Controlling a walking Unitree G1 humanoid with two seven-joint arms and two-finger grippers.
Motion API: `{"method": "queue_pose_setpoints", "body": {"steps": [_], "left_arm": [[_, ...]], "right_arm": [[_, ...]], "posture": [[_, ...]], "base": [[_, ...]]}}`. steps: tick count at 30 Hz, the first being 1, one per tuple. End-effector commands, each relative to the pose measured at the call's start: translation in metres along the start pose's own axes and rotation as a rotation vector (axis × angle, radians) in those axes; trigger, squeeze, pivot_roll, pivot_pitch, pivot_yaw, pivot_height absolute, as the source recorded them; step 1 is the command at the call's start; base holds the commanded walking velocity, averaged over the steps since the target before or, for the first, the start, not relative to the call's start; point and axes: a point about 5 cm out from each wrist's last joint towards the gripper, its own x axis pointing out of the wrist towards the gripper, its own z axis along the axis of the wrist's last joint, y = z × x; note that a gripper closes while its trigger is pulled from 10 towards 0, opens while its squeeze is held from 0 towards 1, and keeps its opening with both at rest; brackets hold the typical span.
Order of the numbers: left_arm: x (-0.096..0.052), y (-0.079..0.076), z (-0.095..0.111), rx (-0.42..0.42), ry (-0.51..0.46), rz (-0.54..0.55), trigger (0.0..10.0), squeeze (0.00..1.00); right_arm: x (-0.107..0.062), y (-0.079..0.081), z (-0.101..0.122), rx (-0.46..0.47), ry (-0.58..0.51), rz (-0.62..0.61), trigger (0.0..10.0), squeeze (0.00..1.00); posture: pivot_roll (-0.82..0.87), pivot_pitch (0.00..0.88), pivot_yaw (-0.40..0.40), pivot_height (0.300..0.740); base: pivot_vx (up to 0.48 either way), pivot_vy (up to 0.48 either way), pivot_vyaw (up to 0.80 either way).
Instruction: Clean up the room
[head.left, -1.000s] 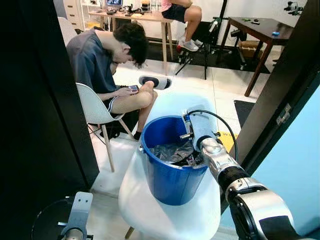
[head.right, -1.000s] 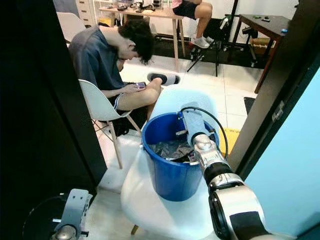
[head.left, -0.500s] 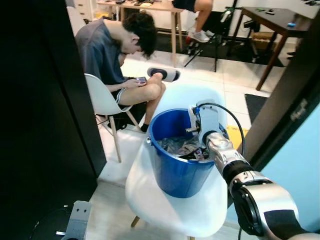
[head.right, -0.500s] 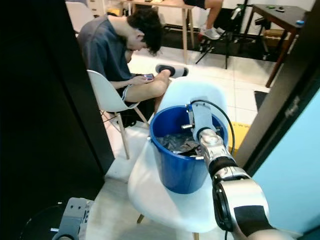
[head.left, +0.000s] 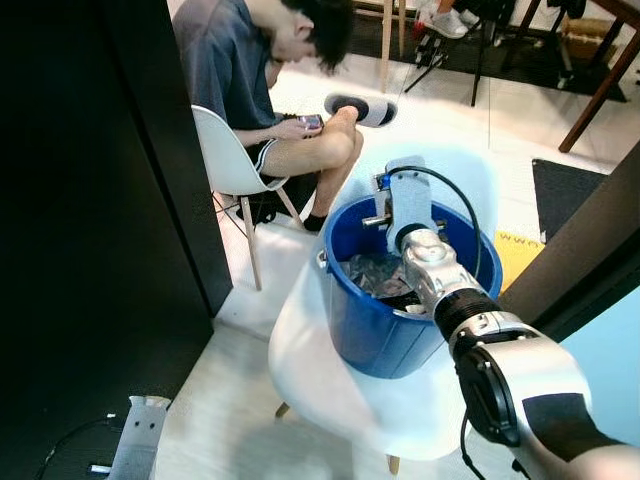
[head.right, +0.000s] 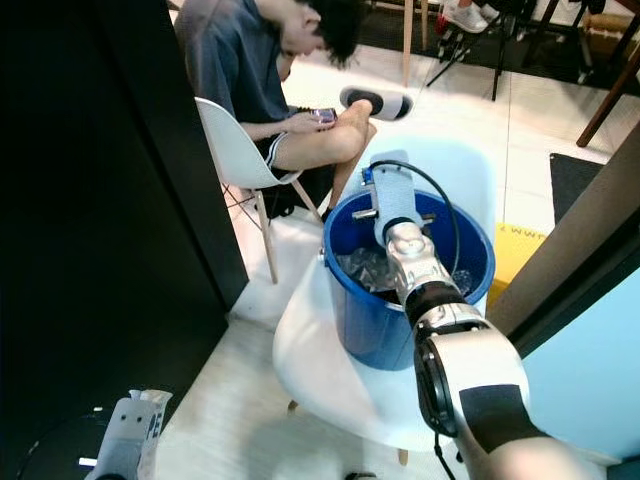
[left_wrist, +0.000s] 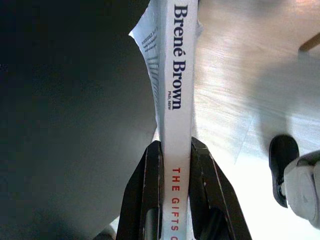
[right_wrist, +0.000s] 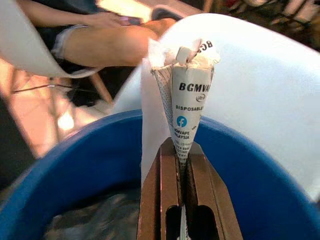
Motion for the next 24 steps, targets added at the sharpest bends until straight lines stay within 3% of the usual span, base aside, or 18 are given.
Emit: {"method": "queue_pose_setpoints", "body": {"steps": [1, 2, 4, 5, 11, 24], "left_arm": [[-0.004, 0.009, -0.010, 0.031, 0.009, 0.016, 10.0, 0.00], [-0.005, 0.010, -0.012, 0.028, 0.011, 0.020, 10.0, 0.00], [-0.005, 0.011, -0.012, 0.025, 0.012, 0.024, 10.0, 0.00], [-0.005, 0.011, -0.011, 0.028, 0.005, 0.021, 10.0, 0.00], [-0.003, 0.009, -0.004, 0.040, -0.020, 0.007, 10.0, 0.00], [0.008, 0.001, 0.014, 0.031, -0.027, -0.021, 10.0, 0.00]], "right_arm": [[0.002, -0.010, 0.006, -0.034, -0.029, -0.058, 10.0, 0.38], [0.002, -0.015, 0.010, -0.060, -0.045, -0.086, 10.0, 0.70], [0.003, -0.017, 0.013, -0.075, -0.054, -0.102, 10.0, 0.70], [0.003, -0.022, 0.016, -0.098, -0.067, -0.134, 10.0, 1.00], [0.004, -0.034, 0.025, -0.143, -0.089, -0.213, 10.0, 1.00], [0.002, -0.049, 0.017, -0.118, -0.094, -0.257, 10.0, 1.00]], "posture": [[0.08, 0.260, -0.004, 0.740], [0.08, 0.268, 0.000, 0.740], [0.08, 0.268, 0.000, 0.740], [0.09, 0.270, 0.000, 0.740], [0.08, 0.265, 0.002, 0.740], [0.04, 0.158, 0.007, 0.740]], "base": [[0.000, 0.000, 0.00], [0.000, 0.000, 0.00], [0.000, 0.000, 0.00], [0.000, 0.000, 0.00], [0.000, 0.000, 0.00], [0.000, 0.000, 0.00]]}}
